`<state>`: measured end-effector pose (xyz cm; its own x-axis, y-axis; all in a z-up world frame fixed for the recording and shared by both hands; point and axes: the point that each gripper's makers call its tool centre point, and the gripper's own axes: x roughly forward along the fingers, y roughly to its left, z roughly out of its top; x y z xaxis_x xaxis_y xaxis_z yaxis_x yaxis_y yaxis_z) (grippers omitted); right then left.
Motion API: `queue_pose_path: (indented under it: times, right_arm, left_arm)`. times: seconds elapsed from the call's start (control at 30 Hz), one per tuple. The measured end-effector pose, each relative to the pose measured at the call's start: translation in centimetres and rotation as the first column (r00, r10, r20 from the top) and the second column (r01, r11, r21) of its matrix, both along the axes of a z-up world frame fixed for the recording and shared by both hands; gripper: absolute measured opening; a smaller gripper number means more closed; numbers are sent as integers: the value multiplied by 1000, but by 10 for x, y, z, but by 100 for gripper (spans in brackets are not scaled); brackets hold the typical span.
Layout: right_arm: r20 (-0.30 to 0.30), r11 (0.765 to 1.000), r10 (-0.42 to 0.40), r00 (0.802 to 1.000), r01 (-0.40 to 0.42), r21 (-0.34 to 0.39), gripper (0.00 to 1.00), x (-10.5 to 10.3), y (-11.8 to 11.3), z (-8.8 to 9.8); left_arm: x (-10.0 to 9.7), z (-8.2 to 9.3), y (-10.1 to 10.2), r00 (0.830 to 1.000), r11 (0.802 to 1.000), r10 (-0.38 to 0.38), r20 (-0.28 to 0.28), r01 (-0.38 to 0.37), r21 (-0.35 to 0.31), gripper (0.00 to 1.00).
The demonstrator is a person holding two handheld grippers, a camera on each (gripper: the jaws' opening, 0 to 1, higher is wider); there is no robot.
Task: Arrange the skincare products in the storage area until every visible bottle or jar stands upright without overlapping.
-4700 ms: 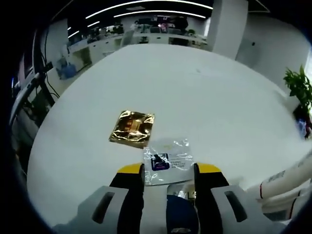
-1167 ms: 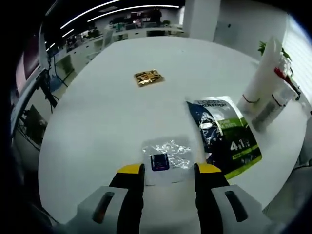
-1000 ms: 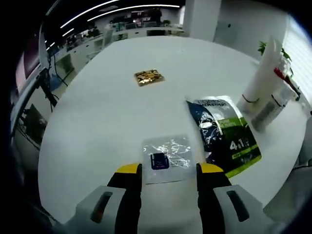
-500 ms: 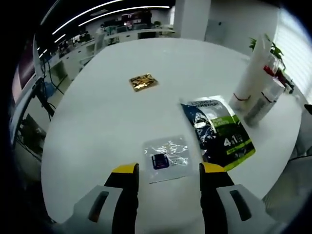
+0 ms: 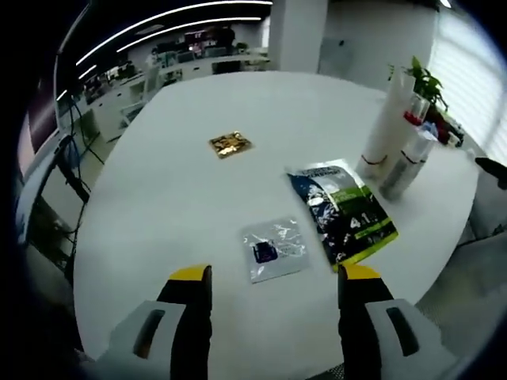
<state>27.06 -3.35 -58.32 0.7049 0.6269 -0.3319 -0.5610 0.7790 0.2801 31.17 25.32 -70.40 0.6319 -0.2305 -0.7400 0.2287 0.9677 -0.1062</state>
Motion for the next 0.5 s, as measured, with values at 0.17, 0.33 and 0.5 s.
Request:
queue_pose_path:
  times: [0.17,0.33,0.5]
  right_arm:
    - [6,1000,14,1000,-14,0,99,-1,6,1]
    - [3,1000,24,1000,-24,-1,99,-5,9,1]
    - [6,1000,30,1000,-30,-2,99,-9,11,3]
  left_arm:
    - [-9,7,6,1000,1000,8,4,-8,-28,66]
    - [-21,15,10,1000,999,7,14,-7,-52,69]
    - [-29,20,13,1000,998,3,26,-1,-65,72]
